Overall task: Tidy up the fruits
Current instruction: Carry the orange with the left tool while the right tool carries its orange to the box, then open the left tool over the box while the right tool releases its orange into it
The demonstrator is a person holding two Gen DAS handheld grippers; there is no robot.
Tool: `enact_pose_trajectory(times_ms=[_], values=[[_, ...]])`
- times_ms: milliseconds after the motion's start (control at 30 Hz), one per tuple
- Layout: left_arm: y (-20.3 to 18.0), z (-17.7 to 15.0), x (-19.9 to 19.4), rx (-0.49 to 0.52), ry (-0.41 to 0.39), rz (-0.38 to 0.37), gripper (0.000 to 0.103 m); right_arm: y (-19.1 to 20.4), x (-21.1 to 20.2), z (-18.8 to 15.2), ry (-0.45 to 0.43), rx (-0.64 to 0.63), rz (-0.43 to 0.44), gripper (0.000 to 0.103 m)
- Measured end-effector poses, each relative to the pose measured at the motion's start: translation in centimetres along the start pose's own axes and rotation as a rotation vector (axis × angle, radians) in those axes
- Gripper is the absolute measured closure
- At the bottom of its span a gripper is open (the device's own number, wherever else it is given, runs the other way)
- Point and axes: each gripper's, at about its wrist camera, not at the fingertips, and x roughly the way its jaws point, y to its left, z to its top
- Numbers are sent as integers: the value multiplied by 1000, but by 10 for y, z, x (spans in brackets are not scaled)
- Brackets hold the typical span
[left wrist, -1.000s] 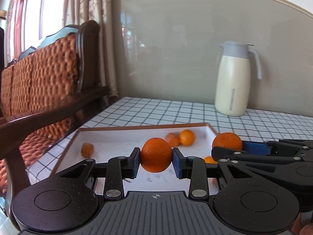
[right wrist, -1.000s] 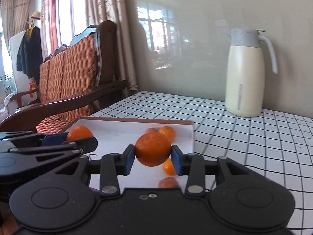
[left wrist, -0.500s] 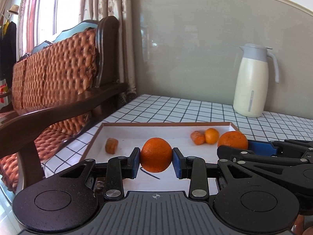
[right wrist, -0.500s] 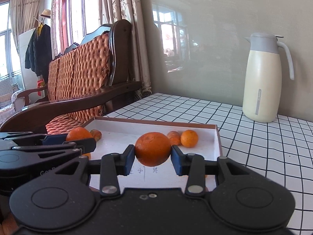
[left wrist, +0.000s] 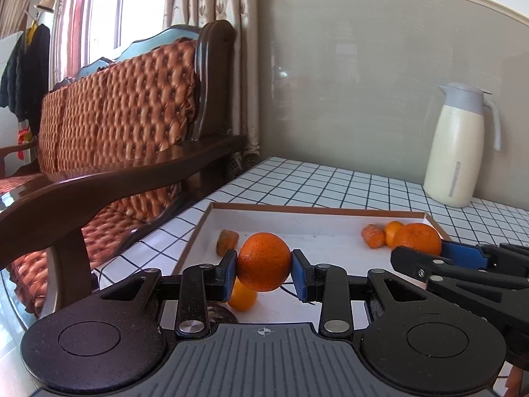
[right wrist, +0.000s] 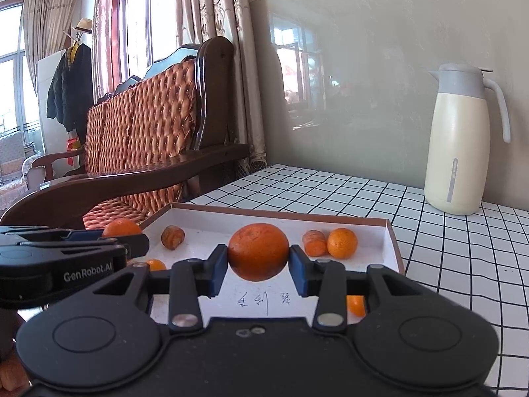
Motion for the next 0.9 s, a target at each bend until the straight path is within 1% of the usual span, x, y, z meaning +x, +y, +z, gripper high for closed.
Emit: enact_pose_trajectory(times_ms=[233,633,900], values=[[5,4,9,-15,-7,5,68,-6,6,0,-18,23,-37,71],[2,7,28,-32,7,6,68,-31,18,2,-11,70,-108,71],[-5,6,40,-32,19,9,68,-40,25,1,-3,71,-143,71]])
